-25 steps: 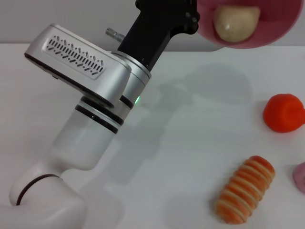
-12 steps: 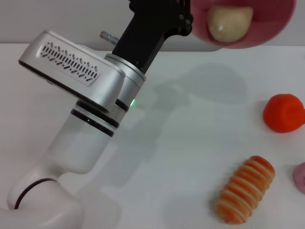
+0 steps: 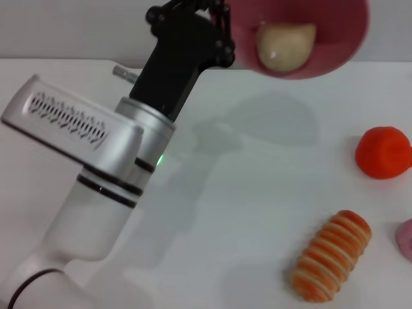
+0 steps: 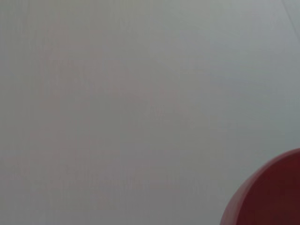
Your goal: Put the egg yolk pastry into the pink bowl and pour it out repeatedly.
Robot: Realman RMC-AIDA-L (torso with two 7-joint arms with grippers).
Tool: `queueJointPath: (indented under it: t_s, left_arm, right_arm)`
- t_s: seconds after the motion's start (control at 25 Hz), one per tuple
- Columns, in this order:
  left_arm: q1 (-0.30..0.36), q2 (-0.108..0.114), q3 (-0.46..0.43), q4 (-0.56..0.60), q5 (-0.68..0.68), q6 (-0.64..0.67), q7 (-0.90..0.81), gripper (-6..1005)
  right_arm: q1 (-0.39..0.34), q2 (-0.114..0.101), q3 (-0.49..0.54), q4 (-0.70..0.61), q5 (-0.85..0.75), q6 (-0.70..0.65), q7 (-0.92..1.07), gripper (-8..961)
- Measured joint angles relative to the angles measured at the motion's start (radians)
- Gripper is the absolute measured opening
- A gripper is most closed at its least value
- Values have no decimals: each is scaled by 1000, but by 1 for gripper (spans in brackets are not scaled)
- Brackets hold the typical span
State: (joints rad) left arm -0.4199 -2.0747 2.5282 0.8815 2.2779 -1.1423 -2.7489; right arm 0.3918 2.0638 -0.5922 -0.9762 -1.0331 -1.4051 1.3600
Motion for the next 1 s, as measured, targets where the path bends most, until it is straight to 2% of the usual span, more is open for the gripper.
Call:
queueJointPath:
  t_s: [0.52,1.0]
  left_arm:
    - [86,0,83,-28,-1,-101,-3,41]
    - [88,-2,123,-37,0,-213,-3,41]
  right_arm:
    - [3,7,-26,-52,2,3,22,391]
    - [13,9,-61,-70,3,15,24,391]
